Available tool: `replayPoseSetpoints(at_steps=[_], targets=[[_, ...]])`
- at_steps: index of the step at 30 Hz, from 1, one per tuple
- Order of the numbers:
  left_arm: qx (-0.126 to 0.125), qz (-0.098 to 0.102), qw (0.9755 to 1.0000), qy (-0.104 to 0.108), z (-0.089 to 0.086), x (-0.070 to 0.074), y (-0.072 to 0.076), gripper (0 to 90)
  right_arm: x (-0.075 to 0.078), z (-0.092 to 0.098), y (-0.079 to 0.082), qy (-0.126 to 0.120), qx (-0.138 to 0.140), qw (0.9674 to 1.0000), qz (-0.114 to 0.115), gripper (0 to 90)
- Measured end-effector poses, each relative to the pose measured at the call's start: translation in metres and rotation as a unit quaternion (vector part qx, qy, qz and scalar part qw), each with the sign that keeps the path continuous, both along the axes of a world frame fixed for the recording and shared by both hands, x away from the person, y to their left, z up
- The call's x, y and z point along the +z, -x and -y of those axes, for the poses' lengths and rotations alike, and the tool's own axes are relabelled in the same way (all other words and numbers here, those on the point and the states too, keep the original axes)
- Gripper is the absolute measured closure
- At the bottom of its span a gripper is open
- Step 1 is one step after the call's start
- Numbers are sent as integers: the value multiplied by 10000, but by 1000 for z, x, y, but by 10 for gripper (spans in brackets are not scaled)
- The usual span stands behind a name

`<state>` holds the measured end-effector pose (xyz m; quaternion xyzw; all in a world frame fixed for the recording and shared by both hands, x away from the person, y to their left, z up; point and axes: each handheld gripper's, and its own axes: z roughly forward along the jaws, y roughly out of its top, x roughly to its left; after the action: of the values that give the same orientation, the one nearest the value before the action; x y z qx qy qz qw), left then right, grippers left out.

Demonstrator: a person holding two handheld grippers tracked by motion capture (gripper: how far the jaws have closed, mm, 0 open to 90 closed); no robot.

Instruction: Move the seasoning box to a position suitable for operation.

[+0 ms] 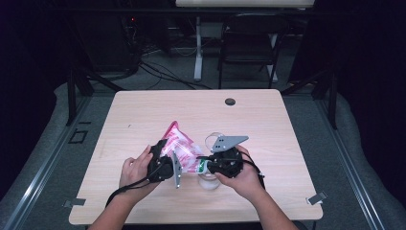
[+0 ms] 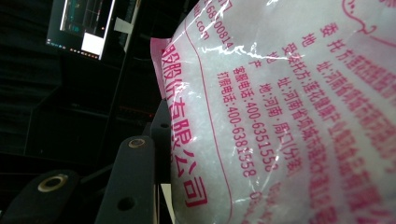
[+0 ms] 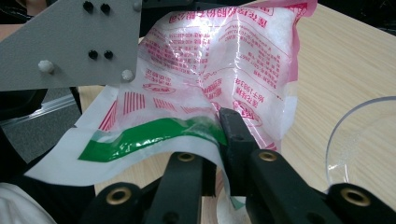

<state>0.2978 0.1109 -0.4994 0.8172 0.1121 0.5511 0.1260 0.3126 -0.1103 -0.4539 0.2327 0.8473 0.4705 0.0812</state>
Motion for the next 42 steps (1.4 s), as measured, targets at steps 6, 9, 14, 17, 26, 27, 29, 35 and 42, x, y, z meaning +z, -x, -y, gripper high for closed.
replayPoseSetpoints(at_steps=[6,9,14,17,26,27,29,35,42], targets=[[-52,121,9999,-113,2,0,1,599,-1,2,-1,48,-18,10000,-52,900],[-76,154,9998,-141,2,-1,2,599,-2,2,-1,47,-21,10000,-75,900],[-60,180,9996,-198,3,-1,3,600,-2,2,-1,62,-15,9999,-110,900],[-60,256,9992,-311,5,-1,4,600,-3,3,-2,63,-4,9999,-141,900],[-85,378,9979,-517,7,2,7,600,-4,4,-3,35,-36,9998,-173,900],[-85,378,9979,-517,7,2,7,600,-4,4,-3,41,-36,9998,-169,900],[-80,435,9974,-564,8,3,7,600,-4,4,-3,37,-41,9998,-177,900],[-100,474,9964,-696,8,4,8,601,-5,4,-4,24,-57,9998,-183,900],[-135,515,9952,-827,9,5,8,602,-6,5,-4,10,-72,9998,-207,900]])
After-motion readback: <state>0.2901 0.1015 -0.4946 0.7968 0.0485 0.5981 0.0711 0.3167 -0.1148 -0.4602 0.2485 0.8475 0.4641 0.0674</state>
